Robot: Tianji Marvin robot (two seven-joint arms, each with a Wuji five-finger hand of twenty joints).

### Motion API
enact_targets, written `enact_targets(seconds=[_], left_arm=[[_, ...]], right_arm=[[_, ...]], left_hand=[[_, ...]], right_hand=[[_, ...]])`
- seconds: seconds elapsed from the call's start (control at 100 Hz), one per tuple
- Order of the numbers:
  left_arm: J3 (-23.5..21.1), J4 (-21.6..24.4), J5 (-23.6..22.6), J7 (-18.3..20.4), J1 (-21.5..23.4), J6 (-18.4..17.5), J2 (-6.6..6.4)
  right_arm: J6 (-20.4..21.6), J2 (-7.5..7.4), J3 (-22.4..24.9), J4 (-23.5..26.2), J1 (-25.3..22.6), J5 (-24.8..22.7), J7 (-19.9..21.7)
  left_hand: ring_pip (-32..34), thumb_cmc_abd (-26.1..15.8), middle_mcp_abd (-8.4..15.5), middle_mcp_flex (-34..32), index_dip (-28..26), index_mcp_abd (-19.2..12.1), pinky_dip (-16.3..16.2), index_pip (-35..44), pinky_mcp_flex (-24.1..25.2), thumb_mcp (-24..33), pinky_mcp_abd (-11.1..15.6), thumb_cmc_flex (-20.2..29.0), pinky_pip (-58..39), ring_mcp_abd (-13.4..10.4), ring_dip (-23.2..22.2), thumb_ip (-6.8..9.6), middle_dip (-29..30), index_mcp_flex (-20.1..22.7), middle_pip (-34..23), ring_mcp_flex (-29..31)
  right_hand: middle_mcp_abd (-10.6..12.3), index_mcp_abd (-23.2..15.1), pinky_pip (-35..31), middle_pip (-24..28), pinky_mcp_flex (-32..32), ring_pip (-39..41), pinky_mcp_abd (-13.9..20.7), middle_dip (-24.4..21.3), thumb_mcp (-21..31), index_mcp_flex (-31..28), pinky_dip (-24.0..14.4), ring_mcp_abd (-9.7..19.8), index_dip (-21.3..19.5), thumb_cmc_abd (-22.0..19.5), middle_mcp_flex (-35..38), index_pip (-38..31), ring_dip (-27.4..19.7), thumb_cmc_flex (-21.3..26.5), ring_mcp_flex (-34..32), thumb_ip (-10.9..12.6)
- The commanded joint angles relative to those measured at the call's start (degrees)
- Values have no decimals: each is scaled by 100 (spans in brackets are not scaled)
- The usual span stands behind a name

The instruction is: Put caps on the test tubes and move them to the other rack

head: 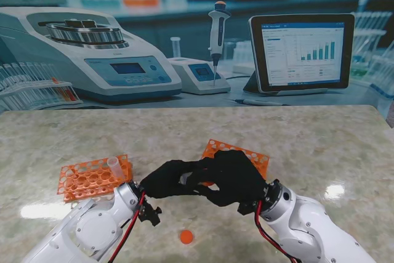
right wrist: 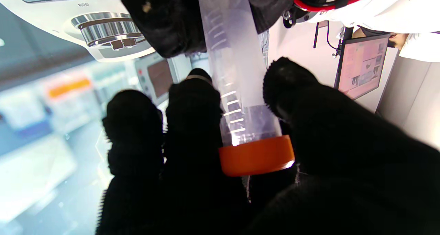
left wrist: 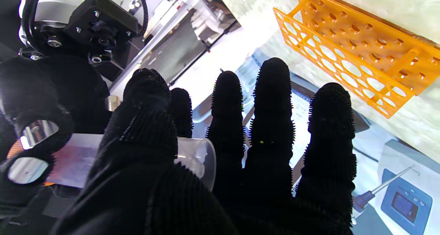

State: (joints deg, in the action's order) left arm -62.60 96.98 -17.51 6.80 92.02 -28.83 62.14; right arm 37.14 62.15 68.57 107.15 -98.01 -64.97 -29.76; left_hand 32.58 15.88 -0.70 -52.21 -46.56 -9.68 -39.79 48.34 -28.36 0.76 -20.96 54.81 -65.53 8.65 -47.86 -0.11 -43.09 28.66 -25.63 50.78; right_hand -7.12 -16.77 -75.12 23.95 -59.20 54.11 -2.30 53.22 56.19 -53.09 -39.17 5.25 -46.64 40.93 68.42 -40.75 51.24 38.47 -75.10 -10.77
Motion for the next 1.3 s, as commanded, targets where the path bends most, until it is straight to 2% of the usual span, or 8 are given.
enact_targets(seconds=[0.0,0.07,0.19,0.38,0.54,0.69,1.05,1.29], left_arm=[[-11,-1,-7,19,-14,35,-4],[-8,-8,-8,5,-18,39,0],[-20,-5,-24,-13,-11,69,5],[-41,4,-45,-9,-5,111,4],[-59,0,-72,23,-15,151,-5],[-56,-51,-55,82,-68,219,-11],[-92,-146,-31,128,-136,366,-8],[-160,-88,-99,209,-93,412,-35]], right_arm=[[51,13,9,144,-121,-33,-26],[74,6,63,221,-193,-81,-51],[92,-10,147,338,-314,-187,-132],[145,-23,321,509,-477,-289,-192],[182,-28,520,648,-623,-345,-196],[224,-21,705,768,-774,-352,-177],[238,-26,1206,1026,-1111,-380,55],[196,-22,1578,1125,-1263,-302,418]], left_hand=[[-405,-319,-48,-15,601,18,334,-516,269,-61,-142,46,449,18,349,3,429,240,376,-141],[-813,-366,-77,13,1314,183,555,-1223,590,-61,-163,23,899,31,715,3,908,412,744,-236],[-1317,-484,-173,54,1916,392,856,-2082,991,-37,-182,-43,1543,37,1246,-8,1643,655,1181,-430],[-1932,-668,-411,256,2591,737,1302,-2920,1459,-43,-228,-66,2445,31,2034,-23,2536,946,1664,-792],[-2338,-757,-580,597,2802,868,1711,-3175,1793,-78,-230,-137,3224,18,2620,-16,3053,1000,1941,-1280],[-2519,-788,-737,730,2907,864,1952,-3231,1943,-85,-181,-176,3710,91,2963,-13,3326,974,2057,-1552],[-2637,-789,-699,909,2976,840,2104,-3266,2199,-88,-101,-200,4156,72,3152,-10,3403,886,2057,-1905],[-2684,-799,-682,1009,3015,844,2206,-3288,2286,-89,-31,-214,4503,23,3248,-10,3448,854,2074,-2040]], right_hand=[[1246,-98,-178,828,-126,311,150,249,1229,-560,-144,131,-247,-614,685,-326,2,645,-24,778],[1256,-91,-183,826,-128,318,151,250,1224,-554,-153,122,-250,-615,685,-319,3,650,-24,775],[1249,-99,-190,825,-129,335,157,252,1219,-549,-165,127,-256,-615,685,-313,9,651,-26,774],[1261,-98,-192,818,-128,344,157,250,1212,-554,-182,115,-262,-619,681,-308,10,657,-23,770],[1268,-107,-190,817,-129,345,164,249,1208,-550,-190,117,-266,-617,685,-305,8,656,-23,767],[1259,-114,-189,817,-130,350,158,248,1206,-553,-198,115,-275,-613,688,-306,9,658,-23,766],[1271,-120,-152,802,-116,316,151,244,1169,-534,-202,114,-286,-640,667,-294,-6,670,-18,750],[1276,-118,-131,790,-107,290,147,238,1146,-526,-204,113,-282,-635,656,-280,-13,681,-16,738]])
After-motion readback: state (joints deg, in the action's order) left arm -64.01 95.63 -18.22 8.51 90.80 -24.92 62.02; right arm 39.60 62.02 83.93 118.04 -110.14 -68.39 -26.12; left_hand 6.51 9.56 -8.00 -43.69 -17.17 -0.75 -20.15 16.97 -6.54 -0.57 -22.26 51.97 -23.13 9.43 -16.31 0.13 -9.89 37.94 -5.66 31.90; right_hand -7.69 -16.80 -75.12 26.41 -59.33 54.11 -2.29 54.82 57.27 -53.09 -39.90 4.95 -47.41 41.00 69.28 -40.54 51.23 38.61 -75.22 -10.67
